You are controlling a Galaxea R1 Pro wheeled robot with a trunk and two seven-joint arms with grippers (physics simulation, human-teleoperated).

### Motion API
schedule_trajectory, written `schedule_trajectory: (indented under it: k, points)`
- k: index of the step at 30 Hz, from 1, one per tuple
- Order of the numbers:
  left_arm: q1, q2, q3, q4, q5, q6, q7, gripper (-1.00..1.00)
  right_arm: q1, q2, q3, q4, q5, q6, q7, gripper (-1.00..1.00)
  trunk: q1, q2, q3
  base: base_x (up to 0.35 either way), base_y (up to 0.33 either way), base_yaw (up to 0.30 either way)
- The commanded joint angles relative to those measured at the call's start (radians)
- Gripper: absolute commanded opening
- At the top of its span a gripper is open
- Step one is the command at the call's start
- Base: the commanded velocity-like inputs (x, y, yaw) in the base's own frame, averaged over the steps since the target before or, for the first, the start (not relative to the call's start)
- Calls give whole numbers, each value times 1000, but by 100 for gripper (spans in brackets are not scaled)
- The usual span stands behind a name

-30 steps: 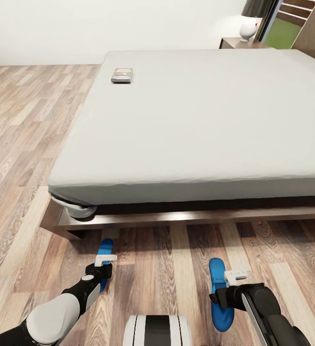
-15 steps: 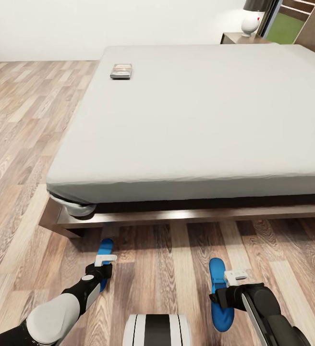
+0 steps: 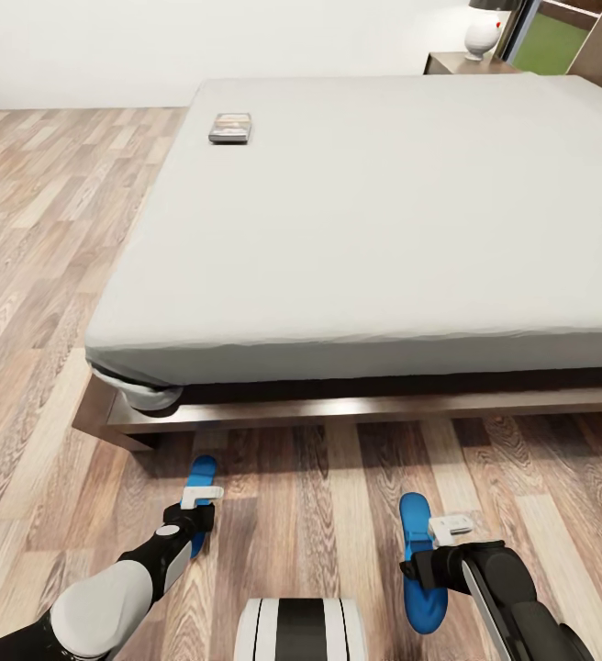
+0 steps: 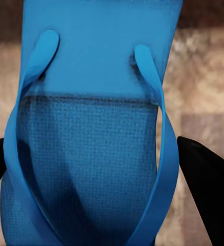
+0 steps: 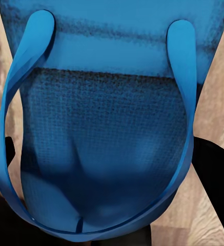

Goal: In the bedroom, move the book from the bed onto either nightstand, and place the two sandals side by side next to the bed.

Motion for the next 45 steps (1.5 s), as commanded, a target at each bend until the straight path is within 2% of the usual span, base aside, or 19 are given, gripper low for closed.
schedule_trajectory:
  k: [1,7,10,45]
  points:
    - [0,0,6,0,-12,-3,5,-100,0,-1,1,-1,10,4,9,-100,0,0,-1,0,0,0]
    - [0,0,6,0,-12,-3,5,-100,0,-1,1,-1,10,4,8,-100,0,0,-1,0,0,0]
    - [0,0,6,0,-12,-3,5,-100,-1,-1,1,-1,10,4,9,-100,1,-1,-12,0,0,0]
    - [0,0,7,-1,-12,-3,5,-100,1,-1,1,-1,10,4,7,-100,2,-1,-16,0,0,0]
